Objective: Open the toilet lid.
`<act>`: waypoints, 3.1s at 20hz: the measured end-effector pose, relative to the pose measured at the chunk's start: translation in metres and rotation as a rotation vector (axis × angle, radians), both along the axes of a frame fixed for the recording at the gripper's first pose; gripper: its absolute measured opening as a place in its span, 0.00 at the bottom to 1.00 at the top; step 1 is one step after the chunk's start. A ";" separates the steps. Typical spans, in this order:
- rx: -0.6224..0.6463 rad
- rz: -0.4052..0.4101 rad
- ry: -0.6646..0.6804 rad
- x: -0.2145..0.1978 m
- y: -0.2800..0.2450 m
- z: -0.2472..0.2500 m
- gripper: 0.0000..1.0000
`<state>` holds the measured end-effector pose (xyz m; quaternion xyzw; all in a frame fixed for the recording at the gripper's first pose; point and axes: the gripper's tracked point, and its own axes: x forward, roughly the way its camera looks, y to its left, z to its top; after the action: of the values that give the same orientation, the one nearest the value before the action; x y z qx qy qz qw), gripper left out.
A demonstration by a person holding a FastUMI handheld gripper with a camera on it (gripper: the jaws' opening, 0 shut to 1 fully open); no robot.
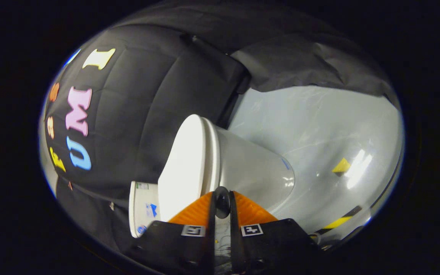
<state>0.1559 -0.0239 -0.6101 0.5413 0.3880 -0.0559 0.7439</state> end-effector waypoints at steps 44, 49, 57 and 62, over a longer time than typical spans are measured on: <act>-0.756 0.313 -0.302 0.023 0.216 0.352 0.07; -0.852 0.360 -0.362 0.021 0.264 0.373 0.08; -0.958 0.434 -0.439 0.016 0.340 0.387 0.08; -1.022 0.494 -0.493 0.009 0.389 0.390 0.08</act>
<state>0.1652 0.3654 -0.2196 0.0080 0.2427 0.0658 0.9678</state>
